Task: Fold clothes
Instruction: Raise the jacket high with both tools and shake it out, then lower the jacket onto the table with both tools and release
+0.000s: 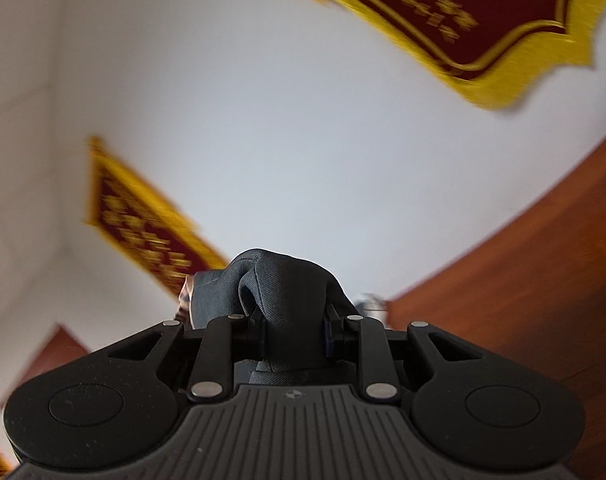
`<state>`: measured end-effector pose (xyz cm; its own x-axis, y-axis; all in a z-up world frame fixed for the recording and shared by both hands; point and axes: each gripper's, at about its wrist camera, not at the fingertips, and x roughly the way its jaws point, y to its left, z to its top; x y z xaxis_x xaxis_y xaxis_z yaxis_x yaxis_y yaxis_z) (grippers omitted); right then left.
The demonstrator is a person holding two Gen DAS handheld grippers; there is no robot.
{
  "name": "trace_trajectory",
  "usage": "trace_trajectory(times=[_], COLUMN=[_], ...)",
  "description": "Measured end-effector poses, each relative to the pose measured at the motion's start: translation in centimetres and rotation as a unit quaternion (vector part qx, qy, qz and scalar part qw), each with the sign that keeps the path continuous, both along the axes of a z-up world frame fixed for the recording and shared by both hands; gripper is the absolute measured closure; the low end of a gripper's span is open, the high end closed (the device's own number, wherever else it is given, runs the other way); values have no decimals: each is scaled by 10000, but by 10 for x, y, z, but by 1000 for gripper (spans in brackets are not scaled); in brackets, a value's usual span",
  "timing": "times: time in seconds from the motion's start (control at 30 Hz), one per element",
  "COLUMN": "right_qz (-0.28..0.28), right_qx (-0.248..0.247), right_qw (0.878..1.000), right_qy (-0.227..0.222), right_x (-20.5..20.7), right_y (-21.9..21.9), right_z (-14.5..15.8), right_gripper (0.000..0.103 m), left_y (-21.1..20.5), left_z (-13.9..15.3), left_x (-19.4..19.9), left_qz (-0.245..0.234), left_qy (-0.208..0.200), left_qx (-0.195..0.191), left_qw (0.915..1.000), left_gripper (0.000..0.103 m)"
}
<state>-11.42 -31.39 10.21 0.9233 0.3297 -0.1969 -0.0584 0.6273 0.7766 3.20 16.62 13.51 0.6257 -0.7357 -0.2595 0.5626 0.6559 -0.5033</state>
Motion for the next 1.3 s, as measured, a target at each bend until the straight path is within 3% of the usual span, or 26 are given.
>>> trace_trajectory(times=[0.3, 0.53, 0.77, 0.97, 1.17, 1.3], right_qz=[-169, -64, 167, 316, 490, 627], right_qx=[-736, -947, -966, -1115, -1379, -1599], right_qw=[9957, 9894, 9775, 9650, 9531, 9451], right_qy=[529, 1102, 1867, 2354, 2648, 2779], right_x=[104, 190, 263, 301, 321, 332], right_y=[-37, -81, -106, -112, -112, -110], right_z=[-58, -115, -206, -272, -311, -322], right_gripper=[76, 76, 76, 76, 76, 74], left_y=[-90, -142, -197, -221, -231, -235], left_z=[-71, -117, -200, -259, -308, -323], left_x=[111, 181, 248, 282, 318, 323], left_qz=[615, 767, 797, 792, 786, 743], left_qy=[98, 464, 914, 1176, 1489, 1569], left_qx=[1121, 1666, 2523, 2952, 3162, 3266], left_qw=[9917, 9819, 9600, 9449, 9336, 9291], left_gripper=[78, 77, 77, 77, 77, 77])
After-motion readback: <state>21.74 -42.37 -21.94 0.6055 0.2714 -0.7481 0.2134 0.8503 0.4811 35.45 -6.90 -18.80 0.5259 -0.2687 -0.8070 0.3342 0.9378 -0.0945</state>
